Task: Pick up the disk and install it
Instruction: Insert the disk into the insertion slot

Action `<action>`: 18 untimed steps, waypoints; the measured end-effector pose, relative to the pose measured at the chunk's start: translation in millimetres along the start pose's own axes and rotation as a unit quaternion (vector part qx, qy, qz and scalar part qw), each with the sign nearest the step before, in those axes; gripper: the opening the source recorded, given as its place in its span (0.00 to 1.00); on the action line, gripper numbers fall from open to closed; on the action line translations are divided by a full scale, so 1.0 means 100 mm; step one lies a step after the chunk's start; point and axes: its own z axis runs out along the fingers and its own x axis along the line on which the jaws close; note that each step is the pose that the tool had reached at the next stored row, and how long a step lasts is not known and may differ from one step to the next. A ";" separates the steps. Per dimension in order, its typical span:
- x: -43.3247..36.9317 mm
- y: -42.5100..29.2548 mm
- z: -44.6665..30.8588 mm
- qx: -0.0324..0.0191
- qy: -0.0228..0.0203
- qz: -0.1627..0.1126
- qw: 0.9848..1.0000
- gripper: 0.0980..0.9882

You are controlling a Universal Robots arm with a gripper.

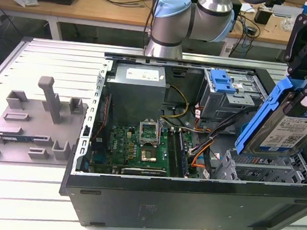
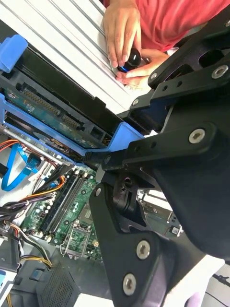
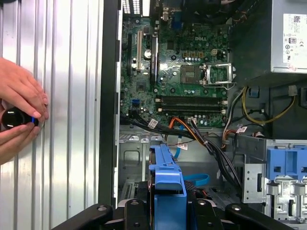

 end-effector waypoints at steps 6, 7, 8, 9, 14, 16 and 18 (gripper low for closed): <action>0.007 0.000 0.027 0.000 0.000 0.004 1.000 0.30; 0.007 0.000 0.033 0.000 0.000 0.005 1.000 0.30; 0.008 0.001 0.038 0.000 0.000 0.005 1.000 0.30; 0.008 0.003 0.041 0.000 0.000 0.006 1.000 0.30; 0.009 0.005 0.058 0.000 0.000 0.008 1.000 0.30; 0.010 0.005 0.070 0.000 0.000 0.009 1.000 0.30; 0.013 0.004 0.090 0.000 0.000 0.009 1.000 0.30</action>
